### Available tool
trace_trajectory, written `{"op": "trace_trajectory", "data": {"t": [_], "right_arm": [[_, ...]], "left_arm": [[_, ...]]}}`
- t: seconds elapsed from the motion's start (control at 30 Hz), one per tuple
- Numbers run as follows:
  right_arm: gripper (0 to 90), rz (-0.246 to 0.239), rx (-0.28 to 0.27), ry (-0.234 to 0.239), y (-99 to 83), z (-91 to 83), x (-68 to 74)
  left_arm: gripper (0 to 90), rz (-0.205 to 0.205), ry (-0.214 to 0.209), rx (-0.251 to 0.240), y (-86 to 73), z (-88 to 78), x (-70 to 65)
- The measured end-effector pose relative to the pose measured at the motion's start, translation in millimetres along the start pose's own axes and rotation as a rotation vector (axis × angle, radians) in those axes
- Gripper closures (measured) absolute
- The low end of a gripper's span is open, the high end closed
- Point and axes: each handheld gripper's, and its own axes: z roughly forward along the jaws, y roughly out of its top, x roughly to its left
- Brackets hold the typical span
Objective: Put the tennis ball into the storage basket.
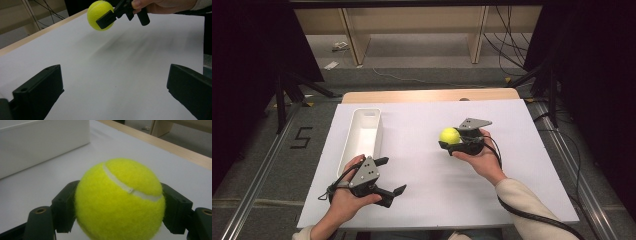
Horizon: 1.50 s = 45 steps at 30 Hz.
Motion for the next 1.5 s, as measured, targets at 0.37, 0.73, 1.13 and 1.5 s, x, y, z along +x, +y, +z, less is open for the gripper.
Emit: {"op": "trace_trajectory", "data": {"t": [0.37,0.73,1.13,1.5], "right_arm": [[26.8,0.004,-0.023,-0.001,5.4,-3.0,0.7],[26.8,0.003,-0.038,0.003,9.2,-3.9,2.5],[26.8,0.005,-0.051,0.003,12.4,-4.7,3.9],[26.7,0.008,-0.071,0.009,18.0,-5.8,5.0]], "left_arm": [[0.0,0.001,0.001,0.001,0.1,-0.2,0.1],[0.0,0.001,0.001,0.001,0.0,-0.2,0.2],[0.0,0.002,0.000,0.001,0.1,-0.3,0.0],[0.0,0.001,-0.001,0.002,0.0,0.2,-0.1]]}}
